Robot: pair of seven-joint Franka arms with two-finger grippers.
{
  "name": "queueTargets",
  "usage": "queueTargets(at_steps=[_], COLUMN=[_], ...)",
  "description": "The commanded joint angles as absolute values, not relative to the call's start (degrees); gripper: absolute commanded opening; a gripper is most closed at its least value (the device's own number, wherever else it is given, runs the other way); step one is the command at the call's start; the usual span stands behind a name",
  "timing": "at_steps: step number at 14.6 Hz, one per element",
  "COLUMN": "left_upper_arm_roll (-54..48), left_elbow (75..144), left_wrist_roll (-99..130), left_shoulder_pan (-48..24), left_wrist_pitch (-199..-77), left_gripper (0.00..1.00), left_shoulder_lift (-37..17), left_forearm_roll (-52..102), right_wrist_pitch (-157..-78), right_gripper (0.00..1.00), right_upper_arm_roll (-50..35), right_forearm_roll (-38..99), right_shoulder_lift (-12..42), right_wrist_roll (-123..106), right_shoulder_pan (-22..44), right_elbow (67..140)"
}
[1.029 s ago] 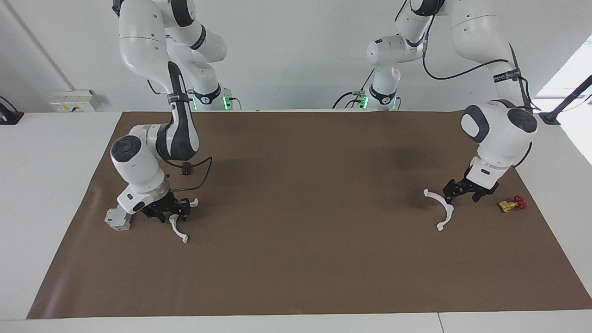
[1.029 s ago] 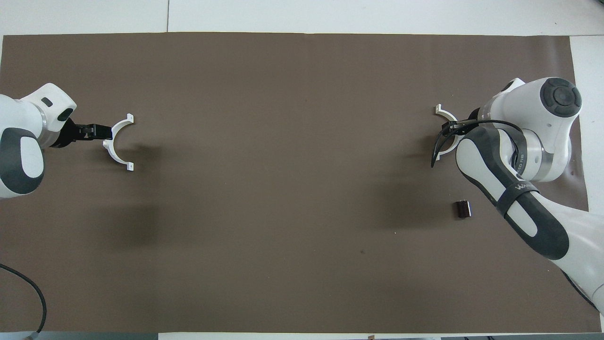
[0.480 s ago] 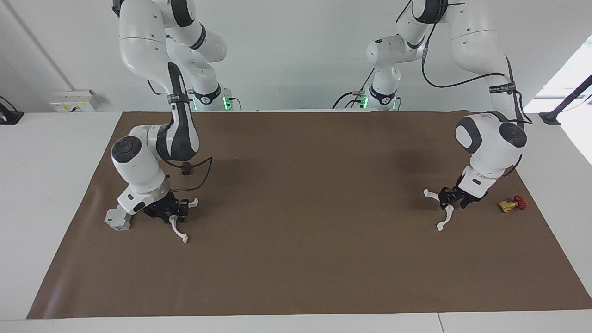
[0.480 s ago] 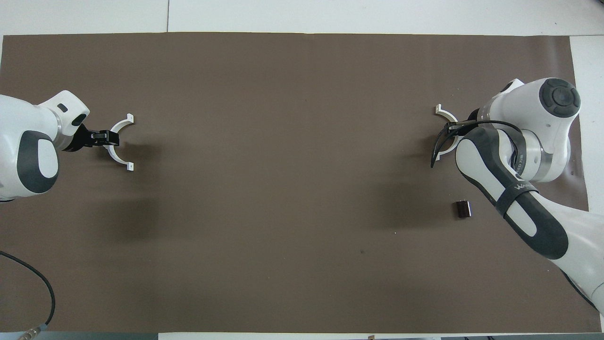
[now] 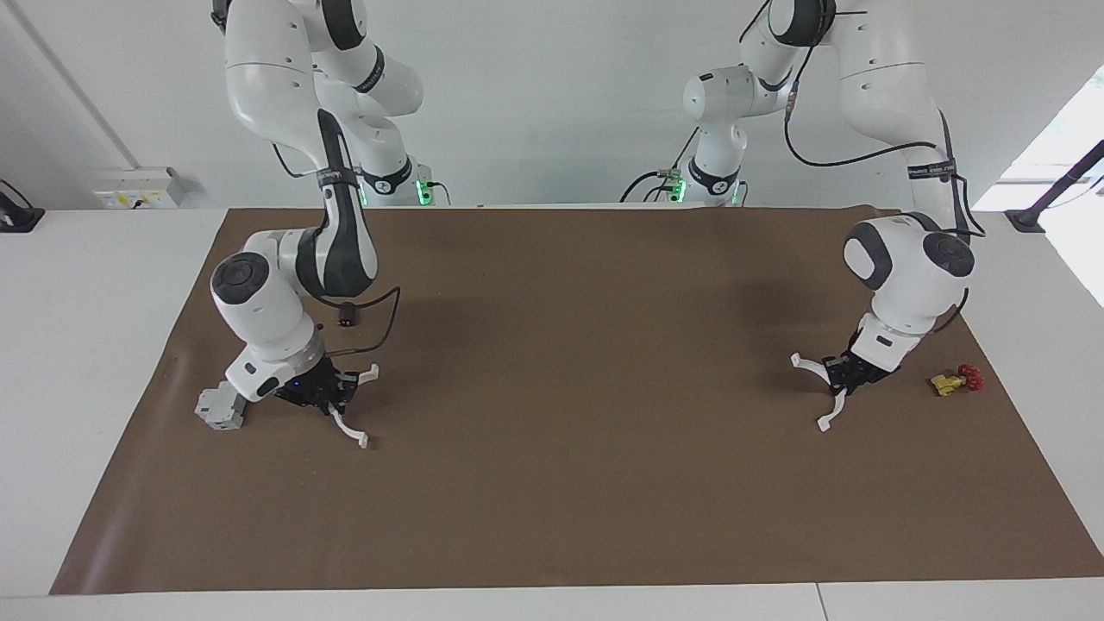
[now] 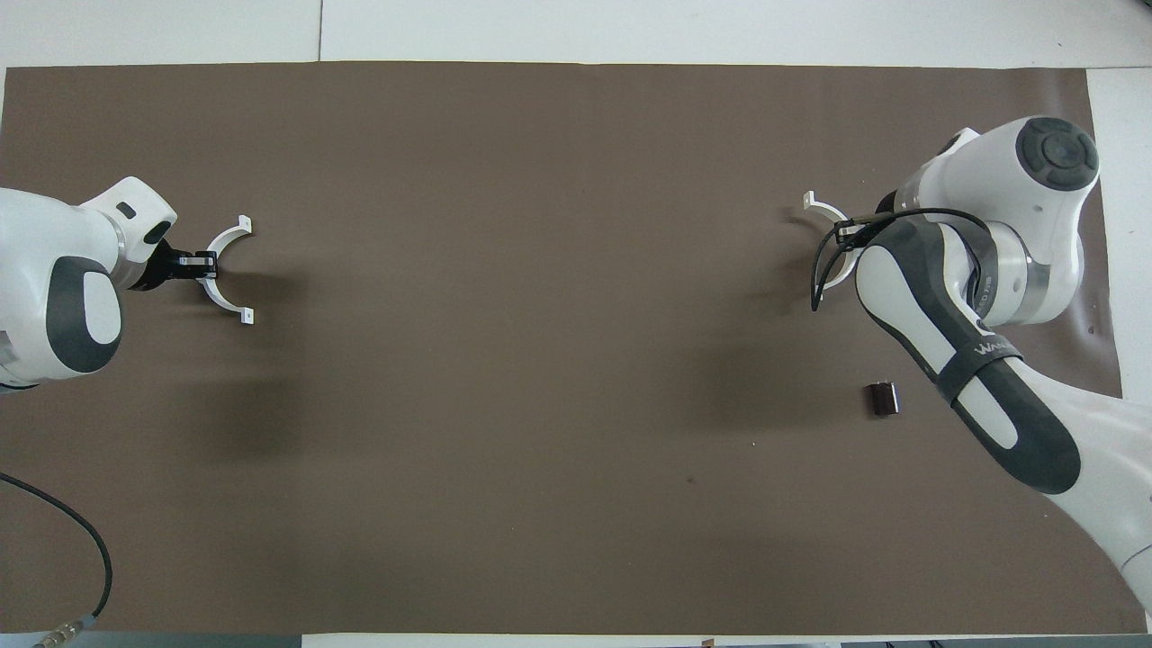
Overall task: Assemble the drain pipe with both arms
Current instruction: 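Carry the right half-ring toward the table center with the right gripper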
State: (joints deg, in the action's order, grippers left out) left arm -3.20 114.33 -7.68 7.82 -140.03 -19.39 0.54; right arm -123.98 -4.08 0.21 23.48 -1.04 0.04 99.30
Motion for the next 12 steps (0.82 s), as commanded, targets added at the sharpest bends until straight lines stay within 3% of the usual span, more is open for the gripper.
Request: queueTargets(at_steps=[1,3,5,12], left_upper_arm_roll=[-3.1,-3.1,-3.0,-2.9], left_elbow=[115.7,115.6,115.2,110.4], left_wrist_roll=[-8.4,-8.3,-8.1,-7.7], left_shoulder_pan=[7.4,7.2,7.4,6.9], left_wrist_pitch=[-142.2,-142.0,-141.0,-127.0], left_gripper=[0.00,0.00,0.00,0.00], left_shoulder_lift=[-19.2,-18.6,-17.8,-13.5], left_forearm_roll=[0.6,0.6,0.6,0.6], right_wrist_pitch=[-112.8,-114.1,-117.9,-122.9], right_gripper=[0.00,0.00,0.00,0.00], right_upper_arm_roll=[-4.7,-4.7,-4.7,-4.7], right_forearm_roll=[-0.2,-0.1,0.1,-0.1], right_shoulder_lift=[28.6,29.4,31.2,33.7], right_wrist_roll=[9.6,18.2,21.5,21.4], right_shoulder_pan=[10.1,18.5,22.3,24.8], right_elbow=[84.1,83.7,84.0,87.1])
